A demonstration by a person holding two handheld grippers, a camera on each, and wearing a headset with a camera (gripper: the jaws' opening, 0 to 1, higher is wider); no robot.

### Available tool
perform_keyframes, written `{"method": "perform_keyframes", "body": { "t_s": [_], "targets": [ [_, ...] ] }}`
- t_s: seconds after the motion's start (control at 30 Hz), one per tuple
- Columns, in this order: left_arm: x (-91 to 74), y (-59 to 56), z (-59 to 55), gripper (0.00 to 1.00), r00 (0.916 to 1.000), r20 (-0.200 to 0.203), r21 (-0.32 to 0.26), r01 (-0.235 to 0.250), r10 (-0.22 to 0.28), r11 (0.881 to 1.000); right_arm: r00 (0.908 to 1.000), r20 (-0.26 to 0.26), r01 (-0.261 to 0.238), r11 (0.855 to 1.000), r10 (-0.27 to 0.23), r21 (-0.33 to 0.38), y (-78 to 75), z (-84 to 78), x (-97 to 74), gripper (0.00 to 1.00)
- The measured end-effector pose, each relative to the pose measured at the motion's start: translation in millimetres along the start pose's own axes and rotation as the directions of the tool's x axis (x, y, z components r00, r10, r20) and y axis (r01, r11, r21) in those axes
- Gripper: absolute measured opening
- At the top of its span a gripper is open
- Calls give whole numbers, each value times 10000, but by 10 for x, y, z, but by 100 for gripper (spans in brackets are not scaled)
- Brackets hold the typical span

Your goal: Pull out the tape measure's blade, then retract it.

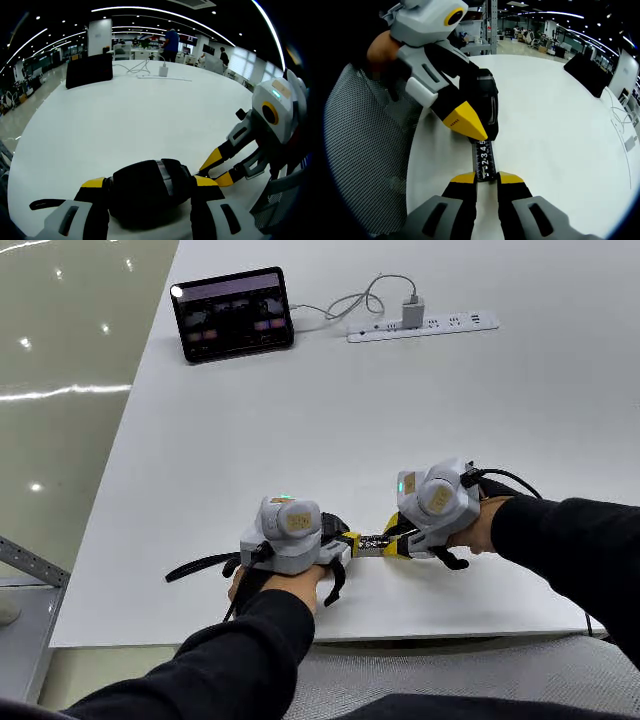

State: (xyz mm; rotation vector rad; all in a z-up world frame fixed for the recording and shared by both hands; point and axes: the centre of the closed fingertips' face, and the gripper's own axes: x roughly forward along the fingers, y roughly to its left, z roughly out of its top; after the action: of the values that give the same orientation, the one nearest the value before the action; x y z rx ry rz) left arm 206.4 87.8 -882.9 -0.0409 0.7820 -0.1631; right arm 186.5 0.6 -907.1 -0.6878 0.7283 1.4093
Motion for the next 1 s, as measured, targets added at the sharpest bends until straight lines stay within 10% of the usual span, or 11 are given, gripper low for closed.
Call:
{"method": "perform_keyframes", "body": {
  "t_s": [1.0],
  "targets": [
    [-16,-1,5,61,9998,142,-143,153,-151,9998,9998,109,172,9992,-176,365,12,89,67,11]
  ]
}}
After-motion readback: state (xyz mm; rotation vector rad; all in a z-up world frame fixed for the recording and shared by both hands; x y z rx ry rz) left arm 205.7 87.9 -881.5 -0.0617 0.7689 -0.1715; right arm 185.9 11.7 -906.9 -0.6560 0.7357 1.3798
